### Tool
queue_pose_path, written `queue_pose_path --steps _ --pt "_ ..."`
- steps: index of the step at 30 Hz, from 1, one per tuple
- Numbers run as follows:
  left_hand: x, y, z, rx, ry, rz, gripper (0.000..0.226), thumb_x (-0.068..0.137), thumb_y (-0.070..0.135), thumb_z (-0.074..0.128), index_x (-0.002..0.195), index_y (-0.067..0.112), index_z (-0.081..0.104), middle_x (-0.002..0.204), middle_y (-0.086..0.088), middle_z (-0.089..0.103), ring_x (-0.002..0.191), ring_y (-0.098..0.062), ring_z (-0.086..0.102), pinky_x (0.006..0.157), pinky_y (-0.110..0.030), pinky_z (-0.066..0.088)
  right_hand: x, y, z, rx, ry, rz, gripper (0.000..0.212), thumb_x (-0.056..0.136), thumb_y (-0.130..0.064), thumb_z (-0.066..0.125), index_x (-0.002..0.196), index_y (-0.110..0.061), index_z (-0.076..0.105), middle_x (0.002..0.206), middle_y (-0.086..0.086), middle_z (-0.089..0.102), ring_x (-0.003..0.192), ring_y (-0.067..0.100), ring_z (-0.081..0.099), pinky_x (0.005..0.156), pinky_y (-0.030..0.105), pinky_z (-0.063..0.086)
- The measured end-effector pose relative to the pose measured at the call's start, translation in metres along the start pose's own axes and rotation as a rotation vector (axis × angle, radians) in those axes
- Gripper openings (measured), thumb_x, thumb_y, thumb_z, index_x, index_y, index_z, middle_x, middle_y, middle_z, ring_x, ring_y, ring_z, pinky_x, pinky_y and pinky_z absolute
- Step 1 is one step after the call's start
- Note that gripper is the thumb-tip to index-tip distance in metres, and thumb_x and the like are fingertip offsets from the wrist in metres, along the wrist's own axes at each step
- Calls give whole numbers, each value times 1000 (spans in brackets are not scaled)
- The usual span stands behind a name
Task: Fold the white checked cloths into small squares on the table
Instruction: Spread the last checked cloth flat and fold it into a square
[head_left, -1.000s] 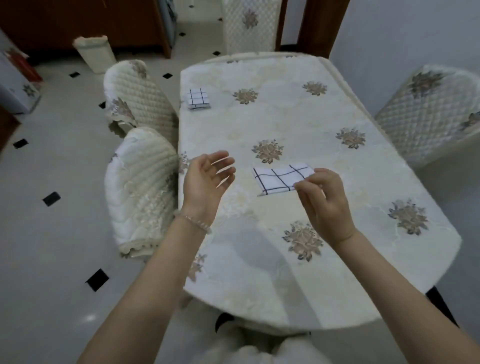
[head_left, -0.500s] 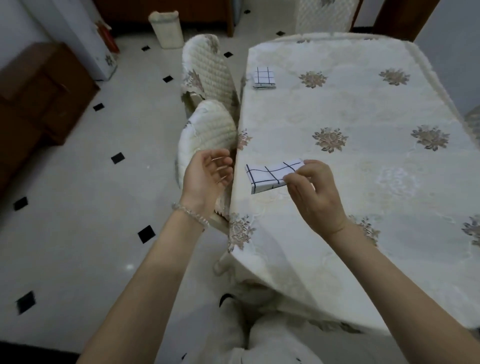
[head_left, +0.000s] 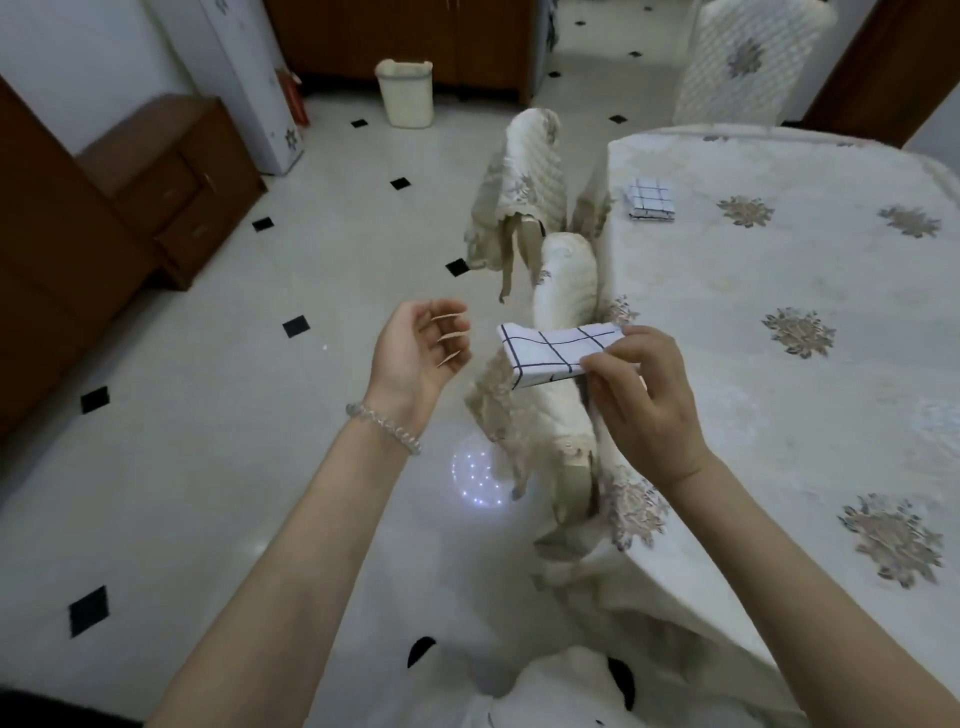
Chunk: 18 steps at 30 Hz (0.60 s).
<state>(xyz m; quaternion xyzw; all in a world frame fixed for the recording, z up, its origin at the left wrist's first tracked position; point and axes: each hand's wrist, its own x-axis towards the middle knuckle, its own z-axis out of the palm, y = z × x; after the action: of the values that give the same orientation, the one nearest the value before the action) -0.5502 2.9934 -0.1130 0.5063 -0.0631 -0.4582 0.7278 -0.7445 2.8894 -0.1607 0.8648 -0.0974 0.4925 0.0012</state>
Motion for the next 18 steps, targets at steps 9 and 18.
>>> queue_pose_path --steps 9,18 --pt "66 70 -65 50 -90 -27 31 95 21 36 80 8 60 67 -3 55 58 -14 48 60 -23 42 45 -40 84 -60 7 75 29 82 12 62 103 -6 54 96 7 43 85 29 47 92 43 47" --pt "198 108 -48 139 -135 -86 29 92 20 36 81 8 60 67 -2 56 57 -15 48 61 -24 42 89 36 173 -154 36 129 27 83 10 62 102 -6 54 95 7 44 84 27 47 100 38 43"
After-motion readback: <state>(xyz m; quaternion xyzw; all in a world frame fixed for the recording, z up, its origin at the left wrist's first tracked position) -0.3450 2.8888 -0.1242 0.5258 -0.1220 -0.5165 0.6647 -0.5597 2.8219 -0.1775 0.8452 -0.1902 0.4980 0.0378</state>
